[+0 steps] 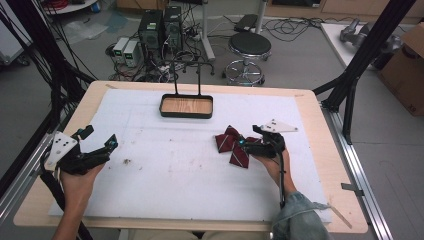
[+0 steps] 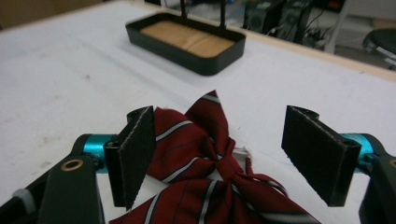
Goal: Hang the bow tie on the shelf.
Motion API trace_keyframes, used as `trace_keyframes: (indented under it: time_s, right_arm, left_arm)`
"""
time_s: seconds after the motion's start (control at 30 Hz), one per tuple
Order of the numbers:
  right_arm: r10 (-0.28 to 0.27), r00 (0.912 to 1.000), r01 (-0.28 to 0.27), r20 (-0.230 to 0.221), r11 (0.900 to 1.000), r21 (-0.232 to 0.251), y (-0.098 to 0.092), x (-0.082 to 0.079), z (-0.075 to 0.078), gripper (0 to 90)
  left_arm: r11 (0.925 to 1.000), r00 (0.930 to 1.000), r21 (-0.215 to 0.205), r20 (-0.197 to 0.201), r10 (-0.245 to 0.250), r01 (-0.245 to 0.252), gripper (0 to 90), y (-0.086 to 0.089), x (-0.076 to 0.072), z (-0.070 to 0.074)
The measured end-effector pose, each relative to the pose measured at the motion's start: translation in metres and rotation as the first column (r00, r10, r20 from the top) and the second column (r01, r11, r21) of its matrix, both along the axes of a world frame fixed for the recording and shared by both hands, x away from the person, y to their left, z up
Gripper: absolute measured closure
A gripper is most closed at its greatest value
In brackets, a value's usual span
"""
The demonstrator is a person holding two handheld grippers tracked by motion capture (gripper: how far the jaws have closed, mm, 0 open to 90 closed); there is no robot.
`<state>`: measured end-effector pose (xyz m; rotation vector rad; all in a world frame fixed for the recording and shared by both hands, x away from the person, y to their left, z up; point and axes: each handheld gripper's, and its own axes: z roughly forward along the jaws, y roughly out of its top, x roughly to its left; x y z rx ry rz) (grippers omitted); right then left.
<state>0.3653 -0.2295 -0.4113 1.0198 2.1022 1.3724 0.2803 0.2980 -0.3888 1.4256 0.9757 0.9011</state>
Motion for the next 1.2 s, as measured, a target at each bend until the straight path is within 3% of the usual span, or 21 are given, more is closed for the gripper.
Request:
trace_keyframes:
  time_s: [0.03, 0.07, 0.1, 0.27, 0.3, 0.63, 0.7, 0.8, 0.83, 1.03, 1.2]
  right_arm:
    - [0.011, 0.9996, -0.011, -0.025, 0.999, -0.038, 0.006, 0.010, -0.005, 26.5]
    - [0.011, 0.9996, -0.011, -0.025, 0.999, -0.038, 0.006, 0.010, -0.005, 26.5]
    - [0.013, 0.9995, -0.015, -0.028, 0.996, -0.088, 0.011, 0.017, -0.012, 29.4]
    - [0.017, 0.9973, -0.026, -0.071, 0.991, -0.131, 0.015, 0.026, -0.024, 32.9]
    - [0.011, 0.9968, -0.023, -0.079, 0.987, -0.160, 0.017, 0.030, -0.029, 34.4]
    - [0.003, 0.9929, -0.032, -0.119, 0.968, -0.247, 0.031, 0.042, -0.036, 45.4]
    - [0.007, 0.9907, -0.044, -0.136, 0.962, -0.268, 0.035, 0.045, -0.037, 51.4]
    - [0.025, 0.9882, -0.063, -0.151, 0.964, -0.257, 0.037, 0.045, -0.037, 64.5]
    - [0.027, 0.9881, -0.067, -0.151, 0.963, -0.262, 0.038, 0.044, -0.036, 70.8]
    - [0.034, 0.9927, -0.067, -0.116, 0.952, -0.299, 0.042, 0.044, -0.035, 75.1]
    - [0.030, 0.9979, -0.045, -0.057, 0.959, -0.280, 0.042, 0.044, -0.029, 75.5]
  left_arm:
    - [1.0000, 1.0000, 0.000, 0.001, -0.001, 0.001, 16.0, 0.000, 0.000, 0.000]
    - [1.0000, 1.0000, -0.001, 0.003, -0.002, 0.002, 16.0, -0.001, -0.001, 0.000]
    - [1.0000, 1.0000, 0.000, 0.004, -0.003, 0.003, 16.0, -0.001, -0.001, 0.001]
    - [1.0000, 0.9999, 0.003, 0.008, -0.007, 0.007, 16.0, -0.002, -0.001, 0.002]
    - [1.0000, 1.0000, 0.003, 0.006, -0.007, 0.007, 16.0, -0.002, -0.001, 0.001]
    - [0.9999, 0.9999, 0.003, 0.007, -0.010, 0.010, 16.0, -0.002, -0.001, 0.002]
    - [1.0000, 0.9999, -0.001, 0.009, -0.008, 0.008, 16.0, -0.002, -0.001, 0.002]
    - [1.0000, 0.9999, 0.001, 0.009, -0.009, 0.009, 16.0, -0.001, -0.001, 0.003]
    - [1.0000, 0.9999, -0.002, 0.009, -0.008, 0.008, 16.0, -0.001, -0.001, 0.003]
    - [0.9999, 0.9999, -0.004, 0.014, -0.010, 0.010, 16.0, -0.001, -0.002, 0.004]
    - [0.9999, 0.9999, -0.009, 0.013, -0.007, 0.008, 16.0, -0.001, -0.002, 0.004]
